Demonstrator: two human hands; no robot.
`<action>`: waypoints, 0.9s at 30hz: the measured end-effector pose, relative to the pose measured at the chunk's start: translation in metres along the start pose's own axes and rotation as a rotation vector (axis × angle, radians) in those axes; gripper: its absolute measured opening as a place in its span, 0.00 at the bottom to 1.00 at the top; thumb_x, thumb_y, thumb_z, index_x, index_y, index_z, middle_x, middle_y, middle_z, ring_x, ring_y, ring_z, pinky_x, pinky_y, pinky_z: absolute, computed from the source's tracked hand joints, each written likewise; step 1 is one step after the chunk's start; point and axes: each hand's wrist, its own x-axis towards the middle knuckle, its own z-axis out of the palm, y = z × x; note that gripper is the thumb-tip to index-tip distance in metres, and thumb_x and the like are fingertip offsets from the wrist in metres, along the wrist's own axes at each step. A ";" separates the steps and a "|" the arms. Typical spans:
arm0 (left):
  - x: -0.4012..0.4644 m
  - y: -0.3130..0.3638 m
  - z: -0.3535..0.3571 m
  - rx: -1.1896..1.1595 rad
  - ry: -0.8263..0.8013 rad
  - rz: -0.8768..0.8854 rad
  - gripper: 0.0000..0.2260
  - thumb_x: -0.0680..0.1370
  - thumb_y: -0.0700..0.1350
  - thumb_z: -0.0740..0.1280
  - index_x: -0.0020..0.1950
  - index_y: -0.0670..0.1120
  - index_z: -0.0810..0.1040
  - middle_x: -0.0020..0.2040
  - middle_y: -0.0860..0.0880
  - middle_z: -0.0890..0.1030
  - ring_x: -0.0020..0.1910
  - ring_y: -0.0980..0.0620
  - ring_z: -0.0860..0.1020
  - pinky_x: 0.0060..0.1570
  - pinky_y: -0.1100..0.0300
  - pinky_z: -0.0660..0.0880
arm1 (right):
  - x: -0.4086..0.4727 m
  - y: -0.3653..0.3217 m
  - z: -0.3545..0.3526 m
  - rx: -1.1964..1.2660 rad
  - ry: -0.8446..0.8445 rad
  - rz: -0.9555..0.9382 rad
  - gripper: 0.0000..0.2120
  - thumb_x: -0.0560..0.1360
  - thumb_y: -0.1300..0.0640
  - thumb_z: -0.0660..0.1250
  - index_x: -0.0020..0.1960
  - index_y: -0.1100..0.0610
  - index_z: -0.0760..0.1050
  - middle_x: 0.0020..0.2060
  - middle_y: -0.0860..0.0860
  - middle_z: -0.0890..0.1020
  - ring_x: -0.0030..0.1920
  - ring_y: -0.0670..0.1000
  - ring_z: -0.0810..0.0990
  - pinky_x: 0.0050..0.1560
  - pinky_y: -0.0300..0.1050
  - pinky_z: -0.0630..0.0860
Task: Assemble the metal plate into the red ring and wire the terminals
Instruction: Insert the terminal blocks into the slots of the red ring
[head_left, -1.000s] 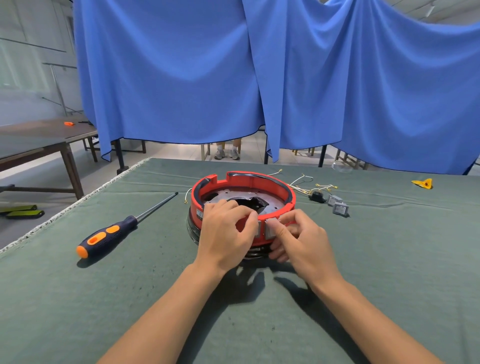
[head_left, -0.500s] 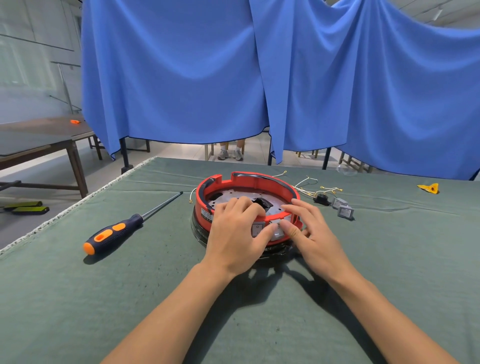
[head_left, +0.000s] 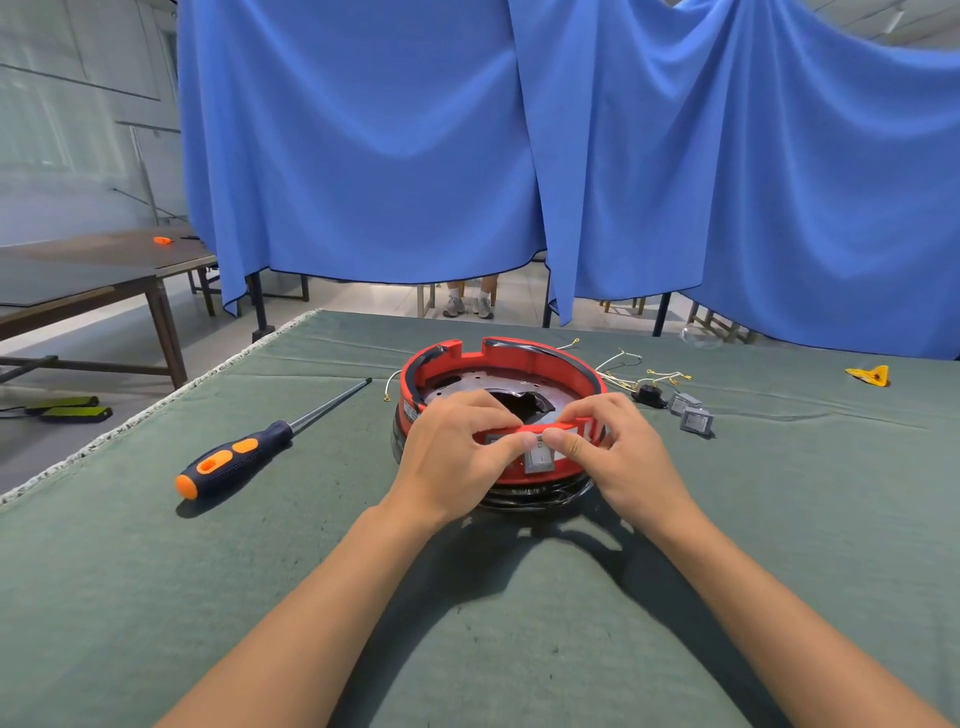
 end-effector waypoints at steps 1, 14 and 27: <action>0.000 -0.001 0.000 -0.004 0.003 0.000 0.09 0.71 0.50 0.71 0.43 0.46 0.86 0.40 0.53 0.83 0.40 0.54 0.80 0.44 0.49 0.76 | 0.000 -0.001 0.000 -0.013 0.011 0.006 0.05 0.70 0.45 0.72 0.41 0.42 0.76 0.44 0.41 0.74 0.42 0.39 0.73 0.44 0.44 0.71; -0.008 -0.007 -0.006 0.253 -0.146 0.091 0.18 0.69 0.54 0.71 0.57 0.53 0.78 0.53 0.58 0.79 0.54 0.58 0.72 0.58 0.68 0.56 | -0.015 0.002 -0.009 0.033 -0.114 -0.053 0.18 0.68 0.63 0.74 0.51 0.44 0.76 0.52 0.39 0.74 0.47 0.39 0.75 0.45 0.32 0.72; -0.009 -0.002 -0.006 0.285 -0.176 0.068 0.18 0.71 0.55 0.66 0.60 0.54 0.77 0.54 0.58 0.79 0.55 0.58 0.72 0.58 0.66 0.56 | -0.019 0.000 0.001 -0.115 0.012 -0.062 0.15 0.69 0.54 0.74 0.51 0.42 0.73 0.49 0.35 0.73 0.47 0.39 0.74 0.45 0.44 0.74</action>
